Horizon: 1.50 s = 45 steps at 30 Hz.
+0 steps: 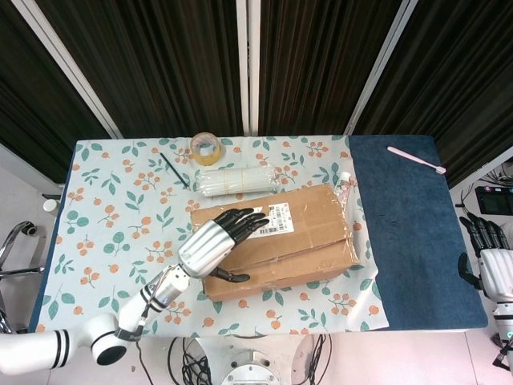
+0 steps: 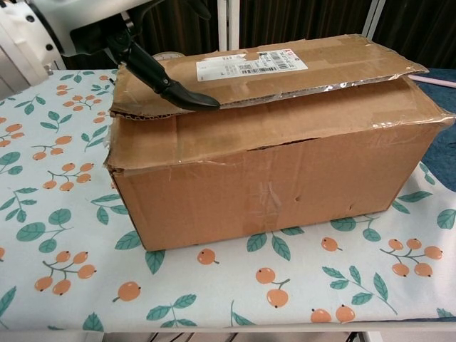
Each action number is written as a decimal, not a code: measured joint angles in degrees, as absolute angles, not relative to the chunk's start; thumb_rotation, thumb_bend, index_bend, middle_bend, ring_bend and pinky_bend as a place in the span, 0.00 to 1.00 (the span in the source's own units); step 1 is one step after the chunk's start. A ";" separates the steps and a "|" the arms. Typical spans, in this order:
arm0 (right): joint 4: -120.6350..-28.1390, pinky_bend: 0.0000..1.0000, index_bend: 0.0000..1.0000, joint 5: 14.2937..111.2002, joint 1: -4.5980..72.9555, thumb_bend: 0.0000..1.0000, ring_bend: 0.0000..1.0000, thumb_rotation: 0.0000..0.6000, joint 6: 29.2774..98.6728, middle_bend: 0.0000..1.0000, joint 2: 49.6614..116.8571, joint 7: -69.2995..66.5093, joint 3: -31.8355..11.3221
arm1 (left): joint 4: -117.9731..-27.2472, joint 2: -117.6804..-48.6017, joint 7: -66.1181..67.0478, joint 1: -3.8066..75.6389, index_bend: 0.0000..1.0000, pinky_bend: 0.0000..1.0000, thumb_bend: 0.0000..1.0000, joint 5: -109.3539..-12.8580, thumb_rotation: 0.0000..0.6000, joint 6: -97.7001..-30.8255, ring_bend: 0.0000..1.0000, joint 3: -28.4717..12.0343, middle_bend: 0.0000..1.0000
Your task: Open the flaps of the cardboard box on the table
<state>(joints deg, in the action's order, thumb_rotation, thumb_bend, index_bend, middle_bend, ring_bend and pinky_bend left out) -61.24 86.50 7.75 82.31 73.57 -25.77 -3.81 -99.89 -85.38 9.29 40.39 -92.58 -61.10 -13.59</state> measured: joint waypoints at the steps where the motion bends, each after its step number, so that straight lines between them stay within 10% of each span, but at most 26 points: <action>1: -61.14 0.00 0.00 86.47 7.75 0.61 0.00 1.00 82.27 0.00 73.64 -25.83 -3.81 | -99.57 -85.76 9.69 40.64 0.08 0.20 0.01 -92.27 0.75 -60.99 0.10 -13.57 0.10; 21: -60.44 0.00 0.00 86.25 7.68 0.61 0.00 1.00 81.61 0.00 74.02 -25.74 -3.63 | -94.66 -90.68 16.39 42.40 0.07 0.20 0.08 -93.02 0.90 -64.88 0.10 -11.13 0.10; 36: -59.43 0.00 0.00 86.15 7.85 0.61 0.00 1.00 80.94 0.00 74.44 -26.45 -3.56 | -94.21 -91.28 19.80 42.57 0.07 0.20 0.39 -93.23 1.00 -67.77 0.10 -10.71 0.10; 45: -59.73 0.00 0.00 86.33 7.89 0.61 0.00 1.00 81.32 0.00 74.15 -26.36 -3.68 | -94.90 -90.77 24.86 41.48 0.06 0.20 0.41 -93.36 1.00 -73.51 0.10 -13.82 0.10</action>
